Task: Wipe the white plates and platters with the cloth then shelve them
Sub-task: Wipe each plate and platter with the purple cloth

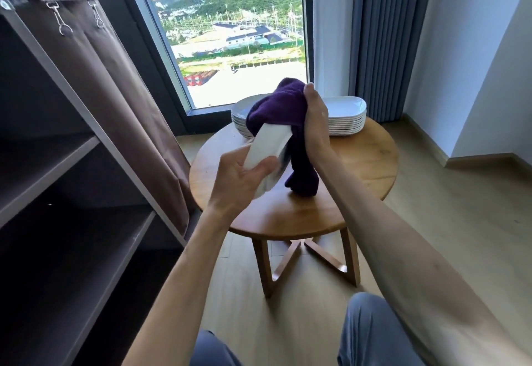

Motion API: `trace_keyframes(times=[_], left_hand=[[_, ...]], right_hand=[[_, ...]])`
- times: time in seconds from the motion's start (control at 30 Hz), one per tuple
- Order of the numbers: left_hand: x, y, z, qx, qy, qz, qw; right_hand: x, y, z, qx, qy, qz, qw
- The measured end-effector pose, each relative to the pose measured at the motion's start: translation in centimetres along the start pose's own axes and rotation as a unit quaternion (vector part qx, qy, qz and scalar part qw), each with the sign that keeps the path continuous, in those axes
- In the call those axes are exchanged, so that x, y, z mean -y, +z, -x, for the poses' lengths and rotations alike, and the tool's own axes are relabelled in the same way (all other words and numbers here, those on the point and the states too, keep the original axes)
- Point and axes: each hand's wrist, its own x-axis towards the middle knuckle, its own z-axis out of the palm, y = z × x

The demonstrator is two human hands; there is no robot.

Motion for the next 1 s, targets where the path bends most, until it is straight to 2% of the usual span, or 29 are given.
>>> trace_keyframes(times=[0.07,0.23,0.37,0.5,0.6,0.73,0.8,0.9,1.0], left_hand=[[0.0,-0.4,-0.2,-0.014,-0.031,0.074,0.997],[0.1,-0.5,-0.7,-0.081,-0.065,0.219,0.970],[0.8,0.8,-1.5,-0.183,-0.128,0.357,0.907],[1.1,2.3,-2.4,-0.223,-0.141,0.421,0.868],[0.8,3.4,-3.3,-0.220,-0.142,0.414,0.872],[0.2,3.9,-4.2,-0.162,-0.151,0.446,0.867],[0.0,3.4,-4.5,-0.135,-0.163,0.445,0.870],[0.1,2.8,-4.3,-0.088,-0.157,0.442,0.879],[-0.3,3.1,-3.7,-0.104,-0.158,0.434,0.881]], right_hand=[[0.1,-0.1,-0.5,0.001,-0.010,0.023,1.000],[-1.0,-0.4,-1.0,-0.007,0.047,0.079,0.996],[-2.6,0.2,1.0,-0.046,0.017,0.148,0.988],[-4.2,0.2,4.5,-0.067,-0.028,0.112,0.991],[-4.4,1.0,6.9,-0.051,-0.086,0.087,0.991],[-3.1,2.0,8.7,0.002,-0.198,0.003,0.980],[-2.6,1.9,8.8,0.029,-0.236,0.034,0.971],[-2.0,1.5,8.3,0.052,-0.270,0.141,0.951],[-1.2,1.8,7.5,0.099,-0.312,0.214,0.920]])
